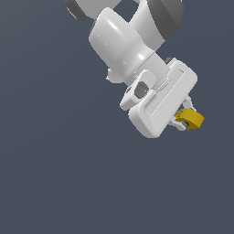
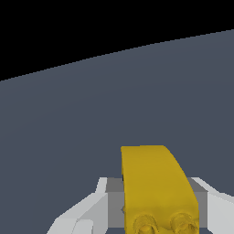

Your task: Pick up the object and move it to a goal position.

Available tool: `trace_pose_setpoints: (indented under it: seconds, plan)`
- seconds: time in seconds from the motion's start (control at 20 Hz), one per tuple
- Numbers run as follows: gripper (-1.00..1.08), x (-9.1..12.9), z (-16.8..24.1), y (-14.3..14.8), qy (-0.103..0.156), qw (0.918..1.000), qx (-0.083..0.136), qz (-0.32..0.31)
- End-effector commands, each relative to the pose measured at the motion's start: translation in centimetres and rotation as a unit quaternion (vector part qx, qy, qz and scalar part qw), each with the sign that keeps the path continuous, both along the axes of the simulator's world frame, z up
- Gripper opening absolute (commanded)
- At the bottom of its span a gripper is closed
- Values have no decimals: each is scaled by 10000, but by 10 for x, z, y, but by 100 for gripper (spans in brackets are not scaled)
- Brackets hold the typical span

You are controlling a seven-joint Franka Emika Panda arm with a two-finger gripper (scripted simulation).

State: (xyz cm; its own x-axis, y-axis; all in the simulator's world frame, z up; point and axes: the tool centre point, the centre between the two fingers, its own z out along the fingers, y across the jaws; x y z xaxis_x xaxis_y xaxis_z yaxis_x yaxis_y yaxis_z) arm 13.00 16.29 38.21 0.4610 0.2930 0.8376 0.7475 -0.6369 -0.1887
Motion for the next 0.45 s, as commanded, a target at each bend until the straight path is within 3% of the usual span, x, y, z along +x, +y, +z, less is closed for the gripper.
trace_pose_setpoints:
  seconds: [0.0, 0.4]
  plan:
    - [-100, -1, 10, 1, -112, 9998, 66, 119]
    - [-100, -4, 22, 2, -243, 9992, 152, 278]
